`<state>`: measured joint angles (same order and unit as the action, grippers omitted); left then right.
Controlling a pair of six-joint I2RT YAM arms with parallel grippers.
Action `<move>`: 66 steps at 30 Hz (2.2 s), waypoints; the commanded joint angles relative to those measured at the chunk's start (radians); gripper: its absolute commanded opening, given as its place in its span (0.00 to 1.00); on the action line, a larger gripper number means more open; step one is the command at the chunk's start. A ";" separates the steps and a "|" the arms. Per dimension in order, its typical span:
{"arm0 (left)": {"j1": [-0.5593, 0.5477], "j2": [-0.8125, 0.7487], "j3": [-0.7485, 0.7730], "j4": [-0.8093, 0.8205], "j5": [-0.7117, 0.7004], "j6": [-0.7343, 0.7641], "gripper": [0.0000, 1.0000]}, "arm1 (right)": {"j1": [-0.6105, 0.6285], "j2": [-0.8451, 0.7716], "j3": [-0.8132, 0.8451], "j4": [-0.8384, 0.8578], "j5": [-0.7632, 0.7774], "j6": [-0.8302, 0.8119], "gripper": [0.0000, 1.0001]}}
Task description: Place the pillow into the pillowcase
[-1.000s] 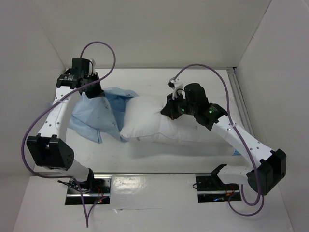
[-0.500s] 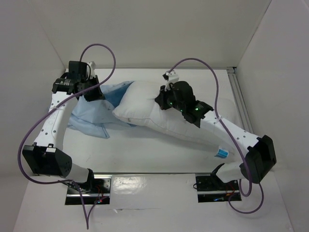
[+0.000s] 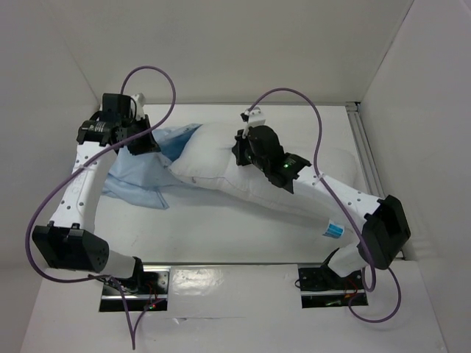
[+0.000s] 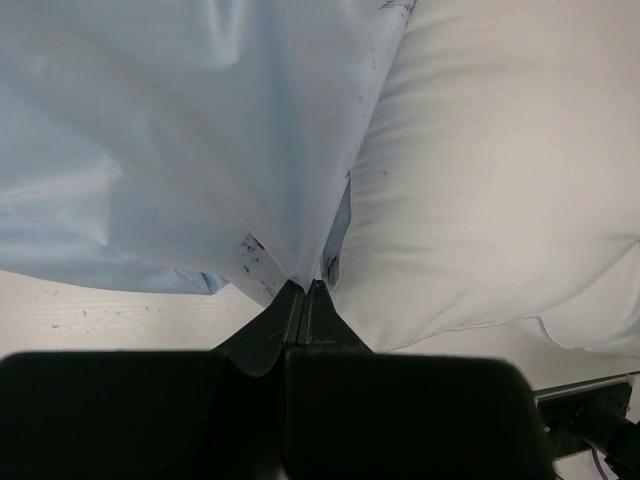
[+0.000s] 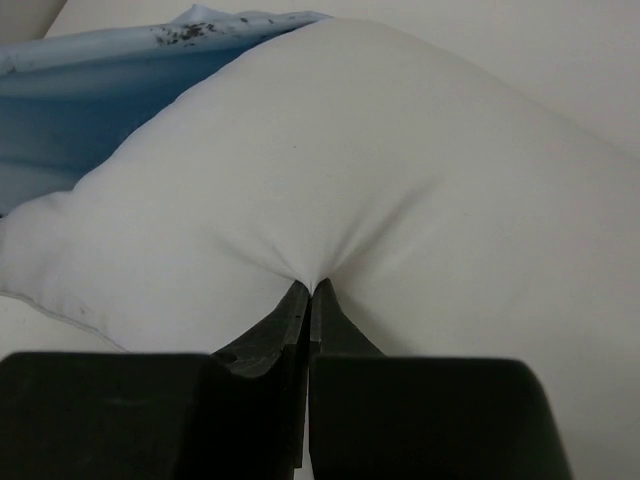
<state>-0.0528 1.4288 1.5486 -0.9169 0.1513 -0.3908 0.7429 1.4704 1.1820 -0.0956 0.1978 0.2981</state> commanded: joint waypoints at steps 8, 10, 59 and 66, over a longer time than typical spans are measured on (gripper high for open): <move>0.007 -0.122 0.050 -0.050 0.062 0.027 0.00 | 0.079 -0.142 0.042 0.002 0.091 -0.039 0.00; 0.007 -0.122 0.028 -0.030 0.077 0.027 0.00 | 0.127 -0.133 0.022 -0.032 0.072 -0.057 0.00; 0.007 -0.142 0.005 -0.019 0.059 -0.011 0.00 | 0.119 0.102 0.284 -0.529 -0.265 -0.122 0.00; 0.007 -0.214 -0.062 -0.042 0.093 0.010 0.00 | 0.115 0.238 0.447 -0.494 -0.242 -0.142 0.00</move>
<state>-0.0528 1.2556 1.5101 -0.9459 0.2092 -0.4118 0.8696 1.6661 1.5223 -0.6521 -0.0437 0.1616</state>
